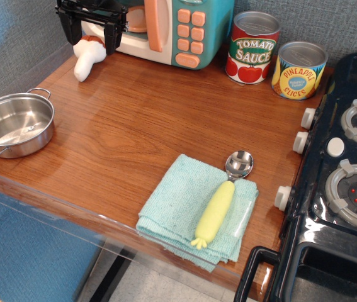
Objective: Pick up the spoon and put it under the microwave.
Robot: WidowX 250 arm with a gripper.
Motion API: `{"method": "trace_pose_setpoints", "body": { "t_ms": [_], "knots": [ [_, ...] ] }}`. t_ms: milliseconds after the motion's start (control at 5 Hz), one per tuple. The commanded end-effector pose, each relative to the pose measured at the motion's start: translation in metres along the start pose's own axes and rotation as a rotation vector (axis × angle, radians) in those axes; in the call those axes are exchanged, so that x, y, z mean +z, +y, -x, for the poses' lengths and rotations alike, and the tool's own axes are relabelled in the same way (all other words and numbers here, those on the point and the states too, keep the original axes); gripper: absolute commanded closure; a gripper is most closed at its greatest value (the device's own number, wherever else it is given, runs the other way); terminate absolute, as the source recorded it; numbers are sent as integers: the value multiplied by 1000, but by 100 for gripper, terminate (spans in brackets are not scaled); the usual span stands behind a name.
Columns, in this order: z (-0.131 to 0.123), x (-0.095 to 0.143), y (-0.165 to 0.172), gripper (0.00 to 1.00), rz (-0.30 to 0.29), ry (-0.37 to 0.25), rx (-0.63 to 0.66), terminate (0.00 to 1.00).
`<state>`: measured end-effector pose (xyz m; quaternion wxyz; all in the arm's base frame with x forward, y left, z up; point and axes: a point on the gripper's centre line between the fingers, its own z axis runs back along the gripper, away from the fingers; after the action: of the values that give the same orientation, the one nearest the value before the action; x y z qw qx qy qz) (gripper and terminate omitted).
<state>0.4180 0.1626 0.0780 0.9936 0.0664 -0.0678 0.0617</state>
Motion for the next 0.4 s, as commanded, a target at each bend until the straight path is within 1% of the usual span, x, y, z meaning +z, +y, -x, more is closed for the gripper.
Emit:
{"method": "trace_pose_setpoints", "body": {
  "t_ms": [0, 200],
  "knots": [
    [0, 0, 0, 0, 0, 0, 0, 0],
    [20, 16, -36, 0, 46, -15, -71, 0]
  ]
}}
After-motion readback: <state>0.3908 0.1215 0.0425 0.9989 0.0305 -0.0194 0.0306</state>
